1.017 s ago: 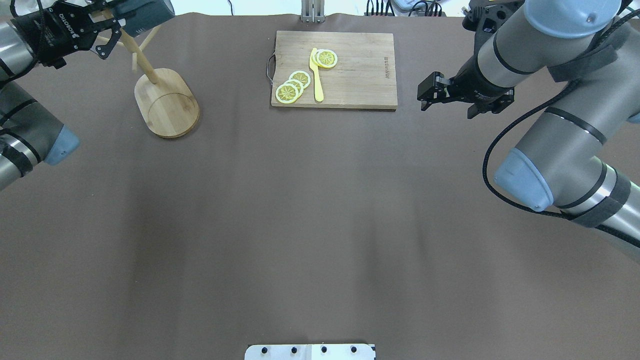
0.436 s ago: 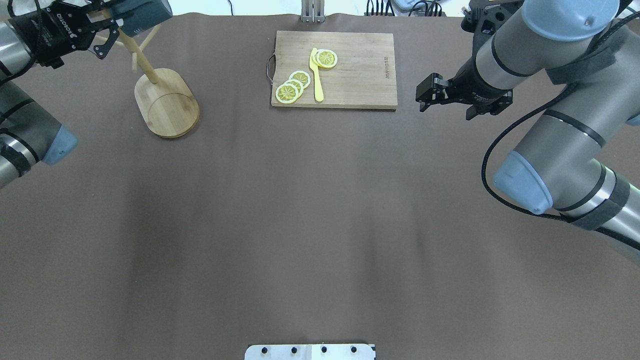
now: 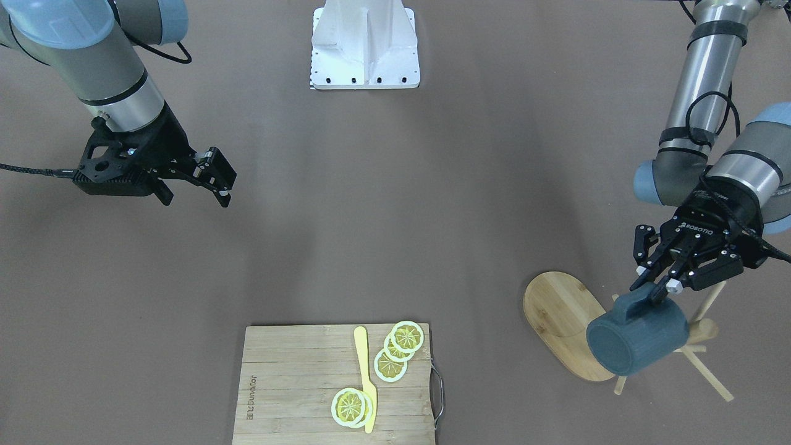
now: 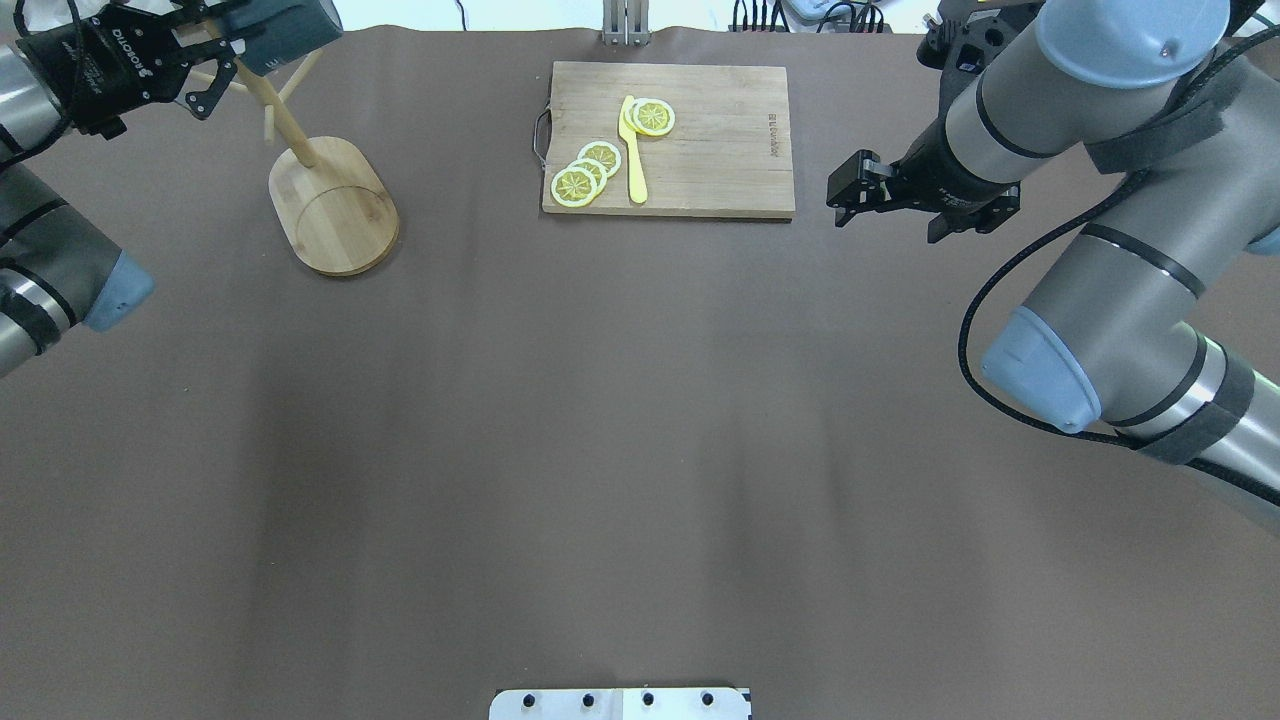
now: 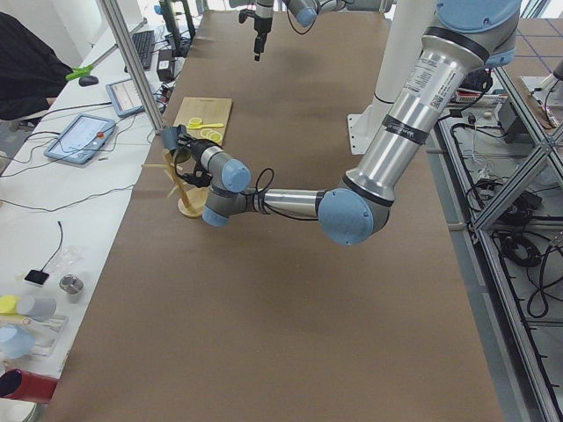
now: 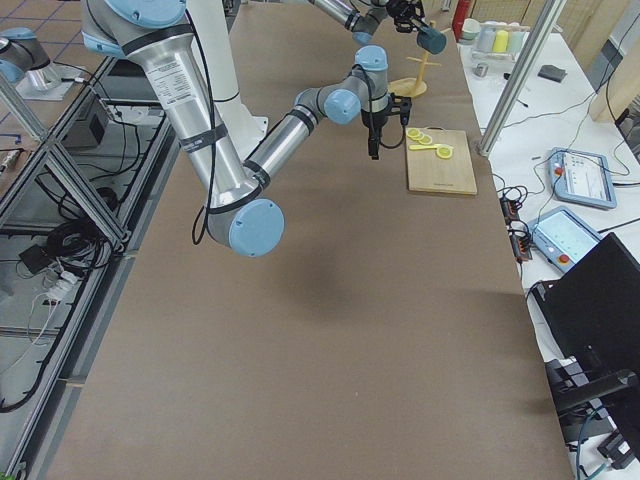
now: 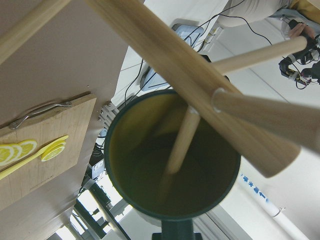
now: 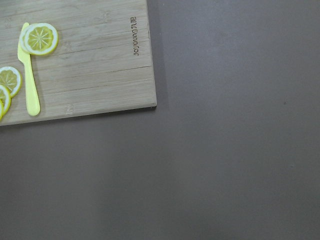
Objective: Hang cup on storage rack
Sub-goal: 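Lower the mug handle over the peg with the left gripper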
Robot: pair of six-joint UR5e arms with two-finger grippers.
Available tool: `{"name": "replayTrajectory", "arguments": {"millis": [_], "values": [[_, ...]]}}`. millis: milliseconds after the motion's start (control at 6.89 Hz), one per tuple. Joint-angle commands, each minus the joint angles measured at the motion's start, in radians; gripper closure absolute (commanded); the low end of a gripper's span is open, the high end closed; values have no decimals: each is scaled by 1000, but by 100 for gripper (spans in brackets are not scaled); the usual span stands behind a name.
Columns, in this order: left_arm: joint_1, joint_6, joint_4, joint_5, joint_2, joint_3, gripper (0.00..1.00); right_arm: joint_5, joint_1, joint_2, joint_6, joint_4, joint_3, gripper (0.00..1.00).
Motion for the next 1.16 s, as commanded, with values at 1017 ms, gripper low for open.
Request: {"name": "replayTrajectory", "arguments": {"millis": [1017], "values": [[0,-37,9,6,0,9,71,-10,-13,6,0,0,0,0]]}}
